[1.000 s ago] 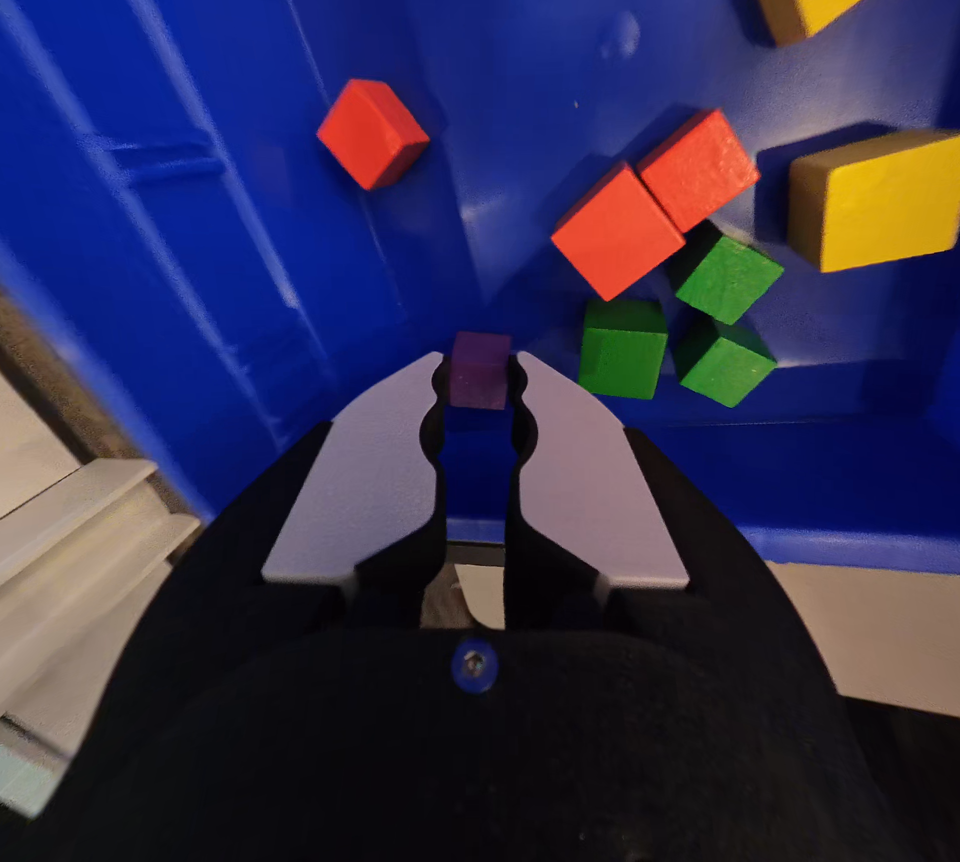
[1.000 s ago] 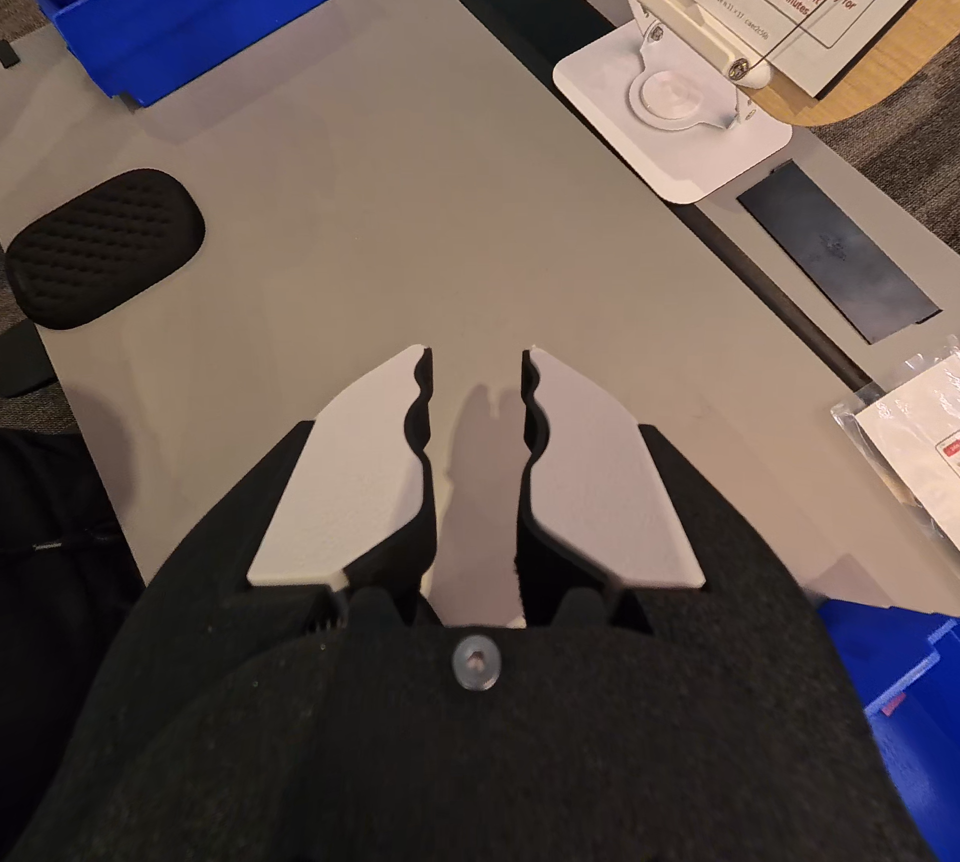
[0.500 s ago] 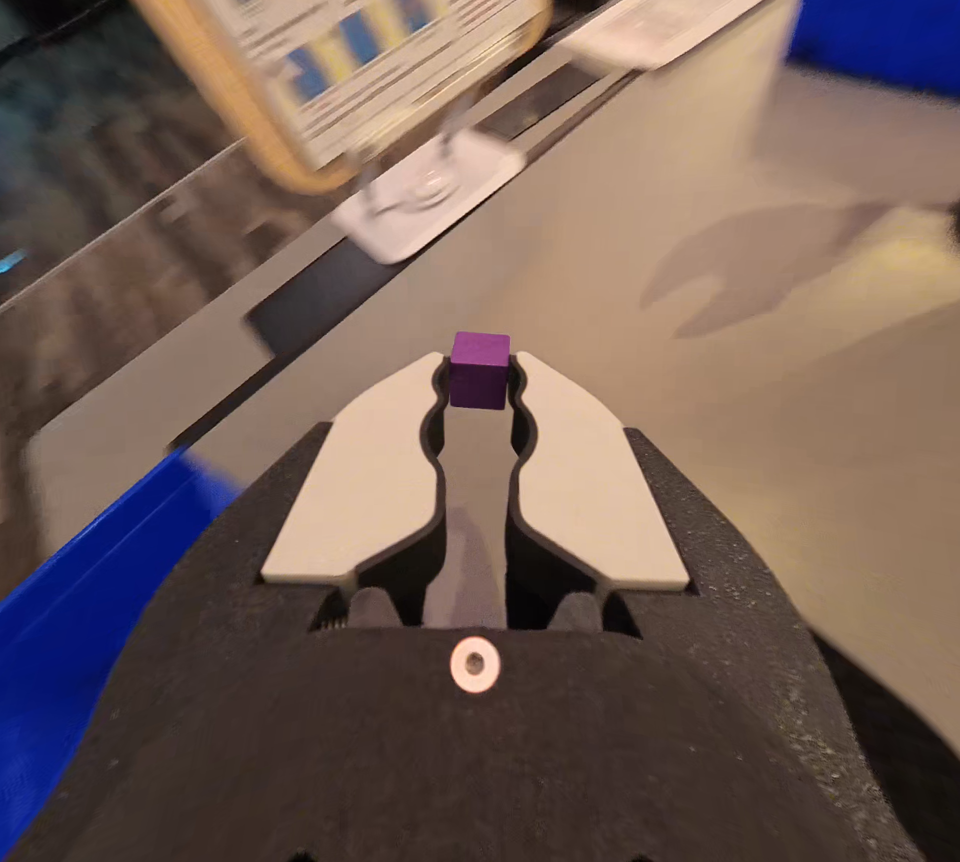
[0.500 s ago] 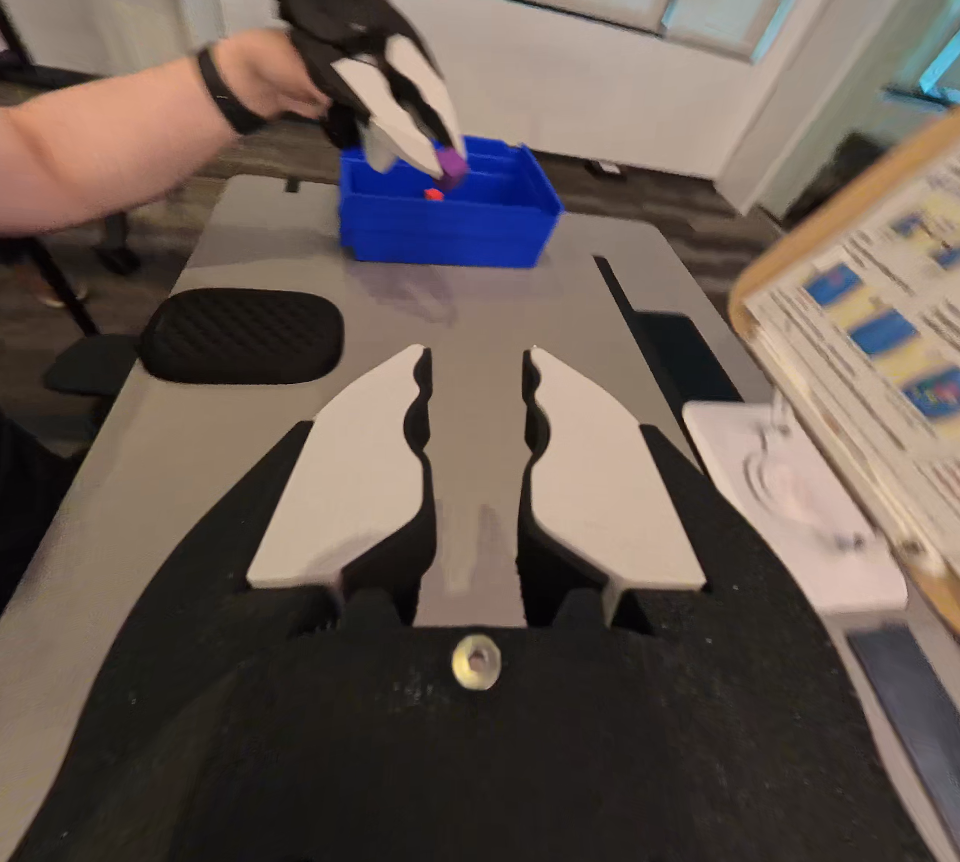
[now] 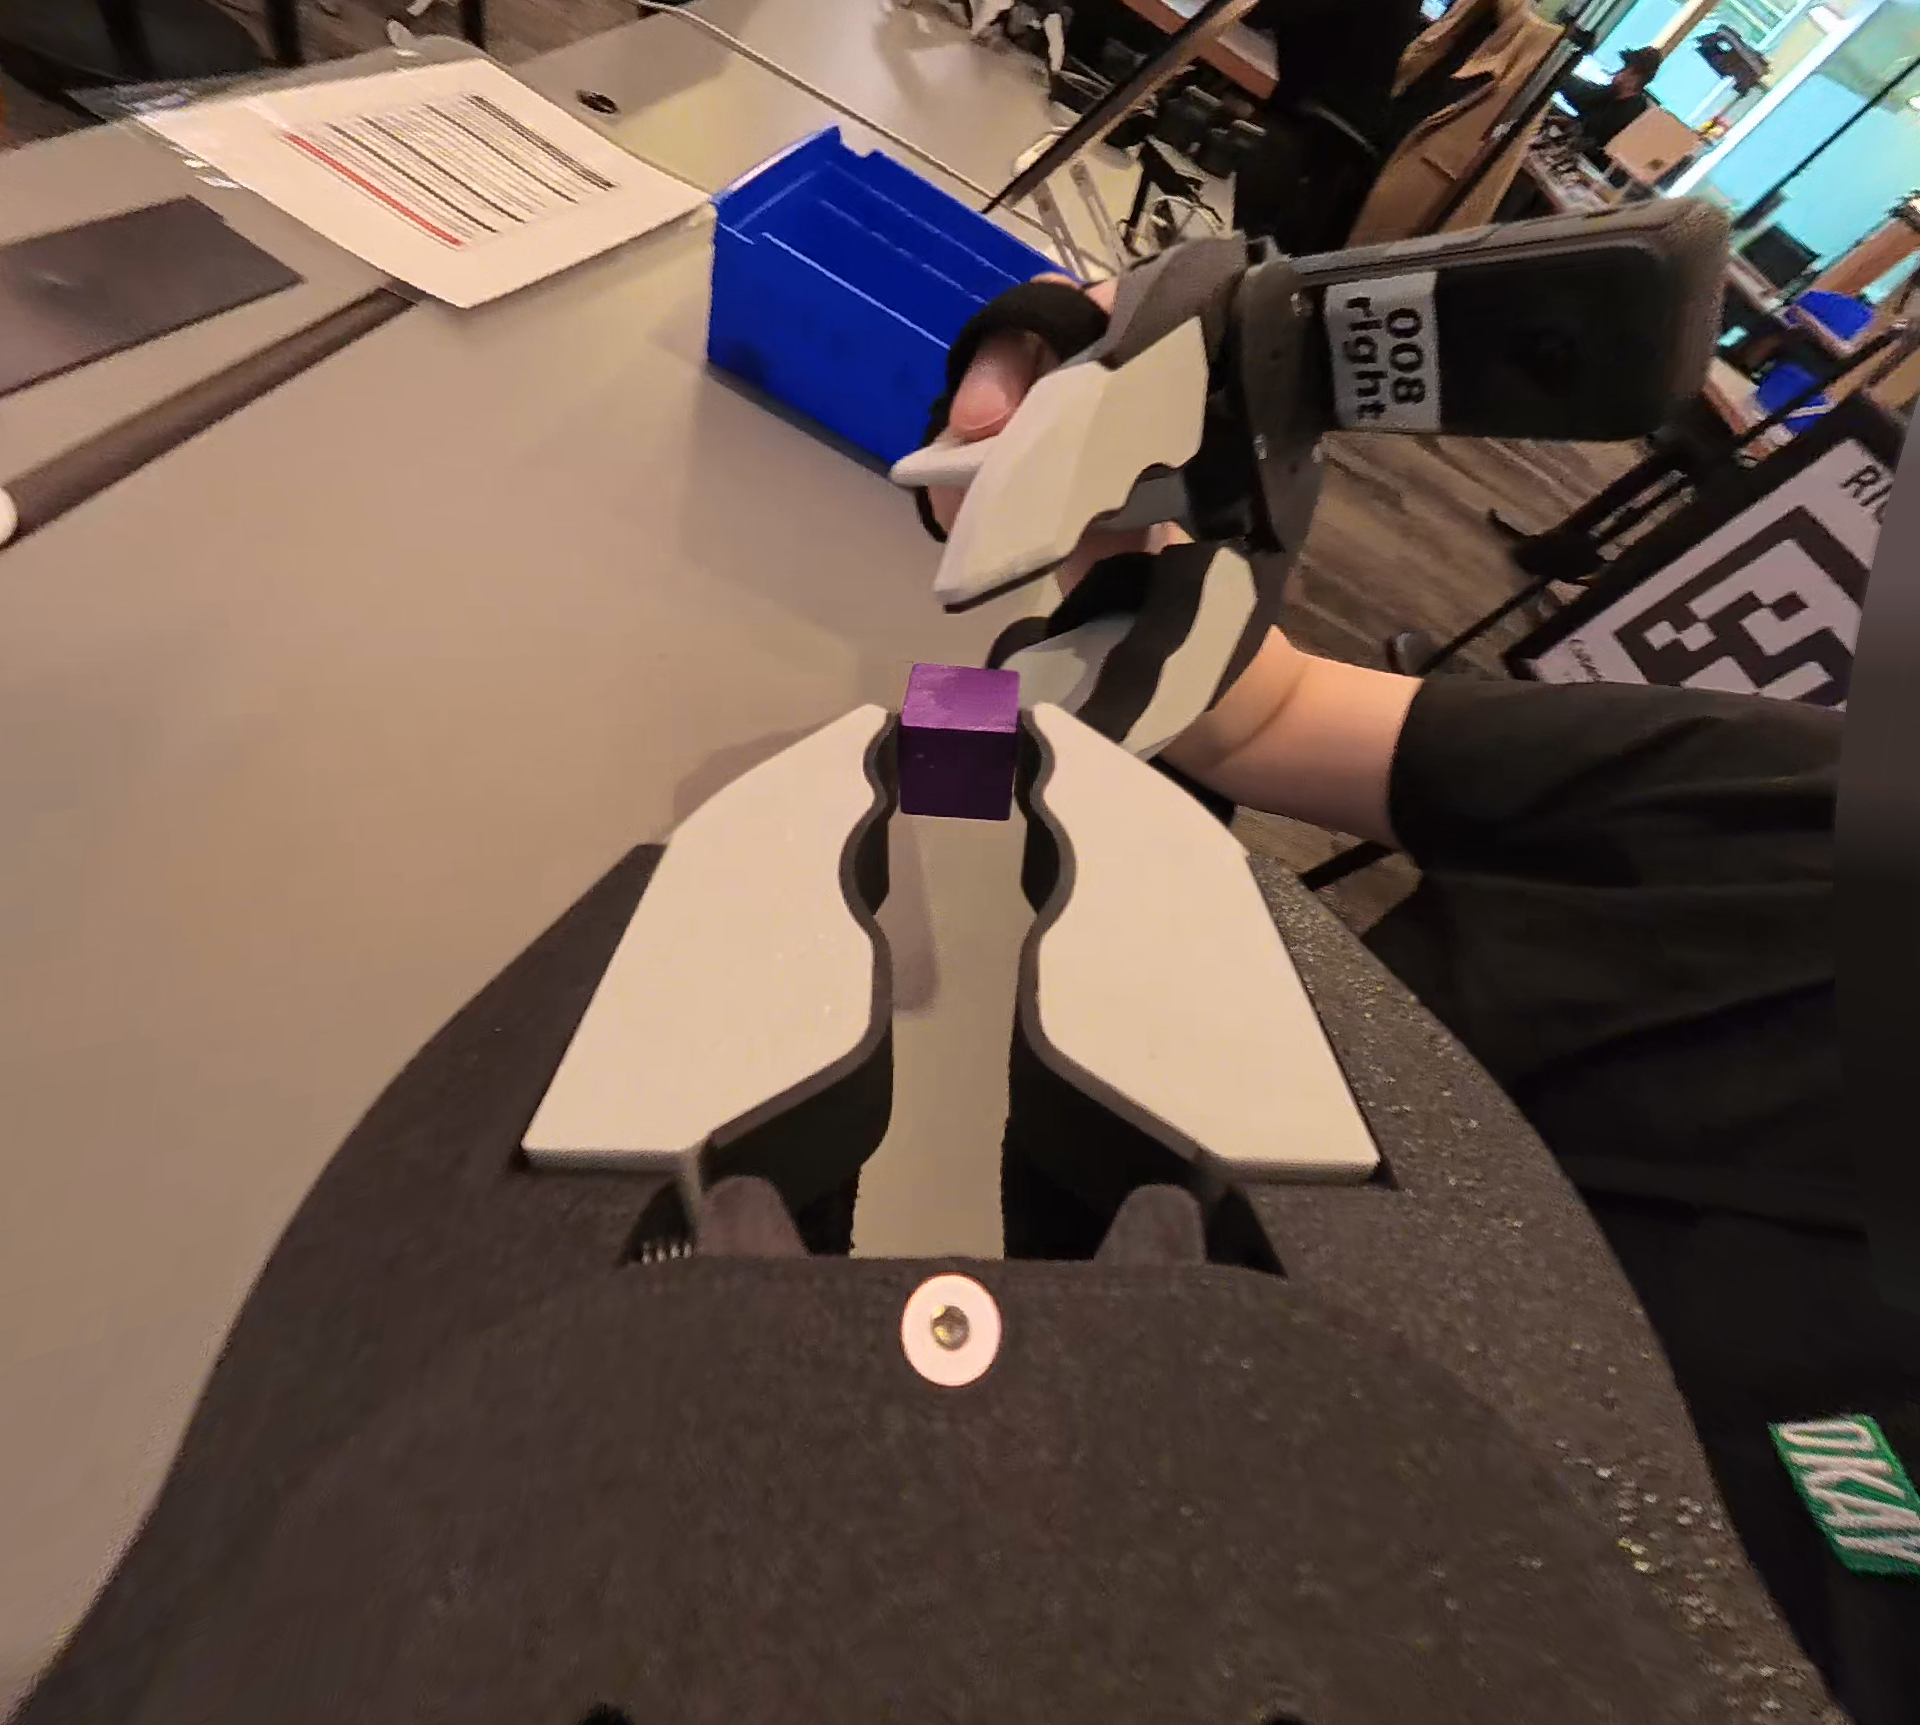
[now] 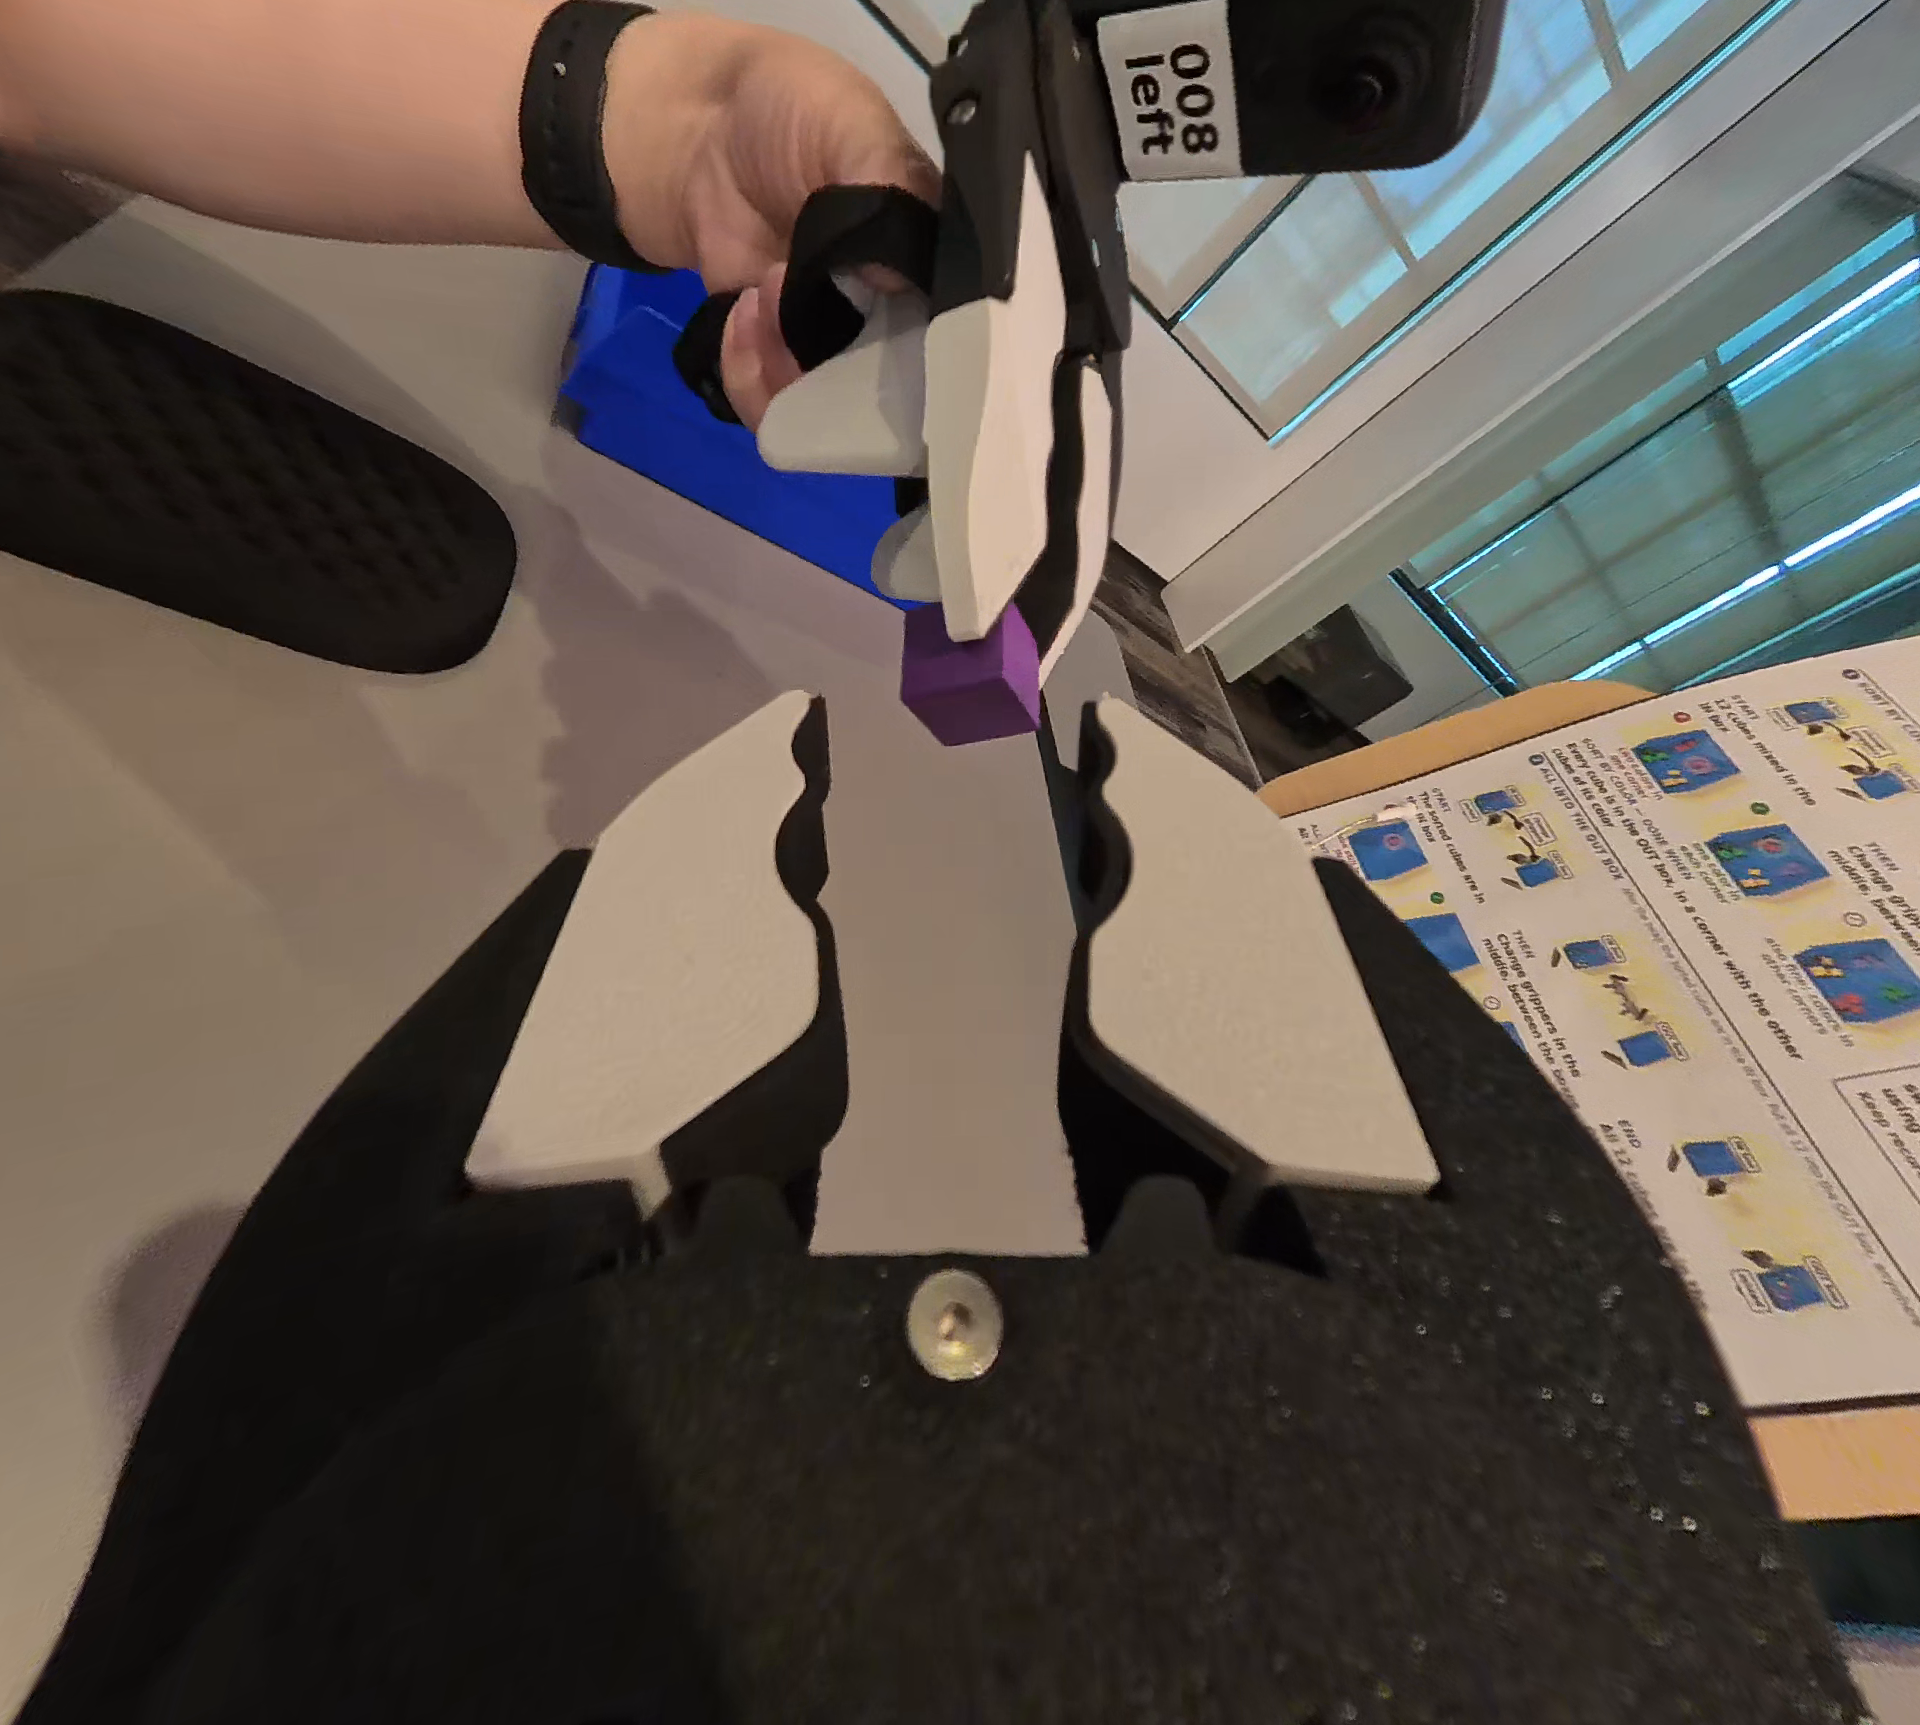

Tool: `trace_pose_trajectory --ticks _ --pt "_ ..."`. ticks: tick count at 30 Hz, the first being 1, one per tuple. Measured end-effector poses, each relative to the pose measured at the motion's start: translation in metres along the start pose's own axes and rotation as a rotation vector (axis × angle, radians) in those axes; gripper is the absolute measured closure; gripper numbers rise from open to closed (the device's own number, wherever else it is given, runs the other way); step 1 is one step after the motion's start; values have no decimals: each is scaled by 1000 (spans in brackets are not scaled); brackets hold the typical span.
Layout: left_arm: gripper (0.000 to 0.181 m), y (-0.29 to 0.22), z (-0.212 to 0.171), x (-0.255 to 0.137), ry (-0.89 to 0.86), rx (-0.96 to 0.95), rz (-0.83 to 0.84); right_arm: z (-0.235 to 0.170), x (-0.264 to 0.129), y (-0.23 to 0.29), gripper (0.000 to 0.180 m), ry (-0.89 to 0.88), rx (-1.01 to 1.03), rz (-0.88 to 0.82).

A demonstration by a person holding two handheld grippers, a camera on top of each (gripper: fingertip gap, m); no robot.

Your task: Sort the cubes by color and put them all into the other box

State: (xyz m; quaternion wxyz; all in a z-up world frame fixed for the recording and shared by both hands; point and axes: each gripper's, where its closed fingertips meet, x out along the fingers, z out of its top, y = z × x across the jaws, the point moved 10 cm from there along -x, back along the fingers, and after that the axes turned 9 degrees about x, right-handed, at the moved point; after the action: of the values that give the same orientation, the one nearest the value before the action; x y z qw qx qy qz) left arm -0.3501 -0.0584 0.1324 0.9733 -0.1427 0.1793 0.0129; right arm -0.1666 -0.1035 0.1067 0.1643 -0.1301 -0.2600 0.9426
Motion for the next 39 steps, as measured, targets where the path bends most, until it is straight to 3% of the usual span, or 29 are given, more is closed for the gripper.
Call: trace_pose_trajectory --ticks 9,23,28,31,35,39 --pt "160 -6 -1 6 -5 -16 -87 -4 8 9 154 -25 -130 -63" --pt "159 -3 -6 6 -42 -79 -187 -1 7 12 158 -61 -145 -59" --pt "152 -4 -8 -6 -152 -78 -229 6 -4 6 158 -54 -125 -52" --pt "145 -6 -16 -24 -208 -60 -207 19 -34 -13 158 6 -116 -141" --pt "148 -8 -43 -48 -170 12 6 26 -127 -60 158 192 87 -273" --pt "148 -3 -74 -67 -93 98 351 -44 -233 -105 158 678 476 -496"
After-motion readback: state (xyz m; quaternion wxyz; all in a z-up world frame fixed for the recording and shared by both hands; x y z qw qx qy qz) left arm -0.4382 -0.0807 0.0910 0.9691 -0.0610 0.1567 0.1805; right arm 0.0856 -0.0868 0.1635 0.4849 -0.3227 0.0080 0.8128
